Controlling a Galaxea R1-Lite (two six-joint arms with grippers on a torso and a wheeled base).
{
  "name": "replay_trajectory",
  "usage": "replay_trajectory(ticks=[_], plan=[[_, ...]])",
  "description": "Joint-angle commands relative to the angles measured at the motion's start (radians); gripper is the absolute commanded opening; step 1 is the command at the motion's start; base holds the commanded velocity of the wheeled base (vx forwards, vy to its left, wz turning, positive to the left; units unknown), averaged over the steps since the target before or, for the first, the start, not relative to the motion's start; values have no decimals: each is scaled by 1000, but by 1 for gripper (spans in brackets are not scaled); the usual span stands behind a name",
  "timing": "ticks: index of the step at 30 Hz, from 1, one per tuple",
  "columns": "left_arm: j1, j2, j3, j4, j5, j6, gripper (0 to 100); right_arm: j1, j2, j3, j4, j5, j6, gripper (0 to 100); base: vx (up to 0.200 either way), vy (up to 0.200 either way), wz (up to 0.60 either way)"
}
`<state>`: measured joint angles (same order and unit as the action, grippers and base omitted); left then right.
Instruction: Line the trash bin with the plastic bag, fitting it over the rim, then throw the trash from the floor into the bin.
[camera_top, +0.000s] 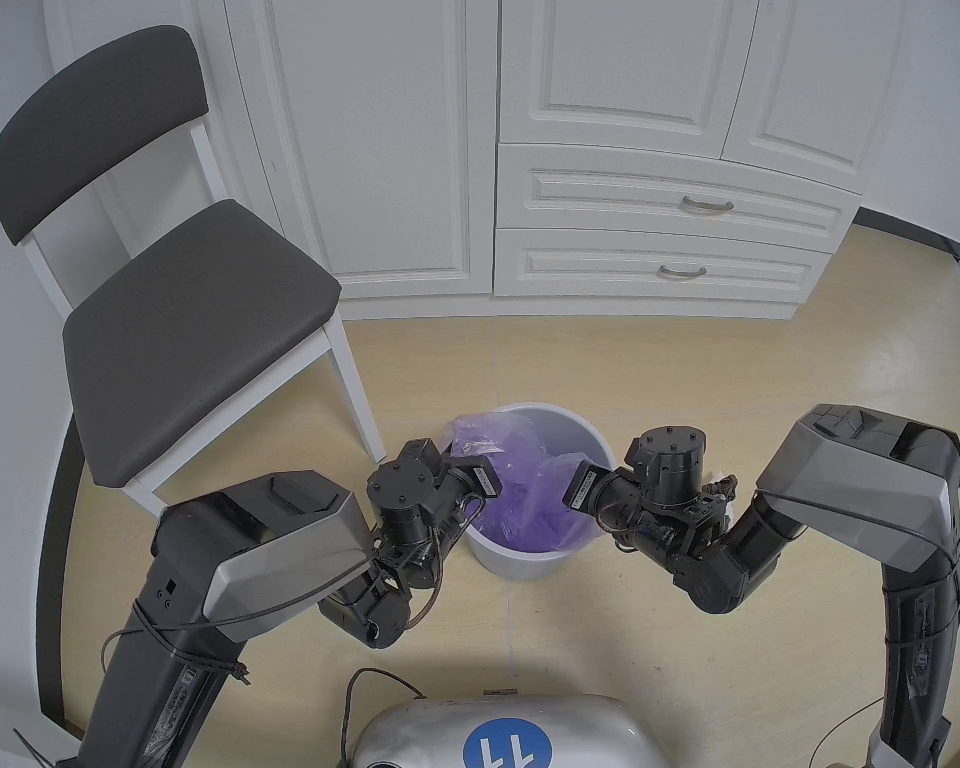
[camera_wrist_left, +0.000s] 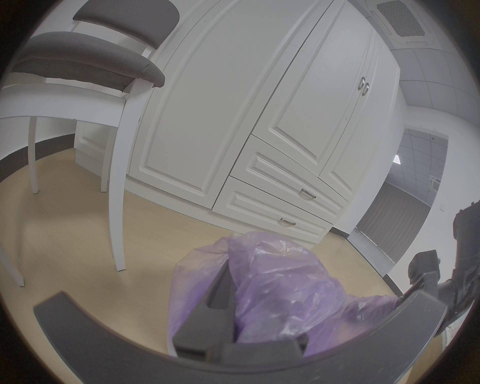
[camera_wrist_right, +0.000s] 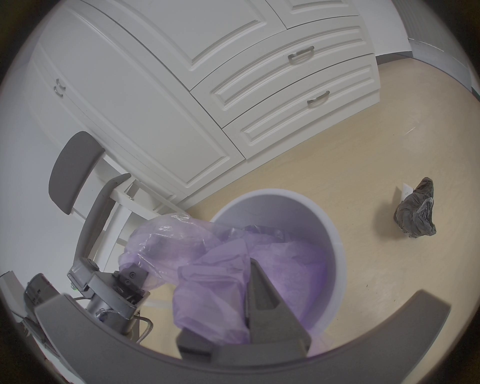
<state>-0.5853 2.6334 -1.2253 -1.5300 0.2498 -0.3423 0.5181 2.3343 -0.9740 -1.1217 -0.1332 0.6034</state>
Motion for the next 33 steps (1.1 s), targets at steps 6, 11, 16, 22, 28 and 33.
replay_trajectory(ticks=[6,11,16,22,28,33], plan=[[1,14,-3,1,13,37,0,-35,34,-12,-3,0,10,0,0,0,0],[2,22,-6,1,13,37,0,-44,40,-26,2,0,12,0,0,0,0],[1,31,-8,1,14,36,0,-47,42,-26,3,0,12,0,0,0,0],[2,36,-11,1,13,37,0,-53,66,-38,6,0,12,0,0,0,0],[12,16,-8,2,13,39,0,-81,10,-28,11,0,9,0,0,0,0],[19,-7,0,2,11,39,0,-102,-13,-20,13,0,-1,0,0,0,0]])
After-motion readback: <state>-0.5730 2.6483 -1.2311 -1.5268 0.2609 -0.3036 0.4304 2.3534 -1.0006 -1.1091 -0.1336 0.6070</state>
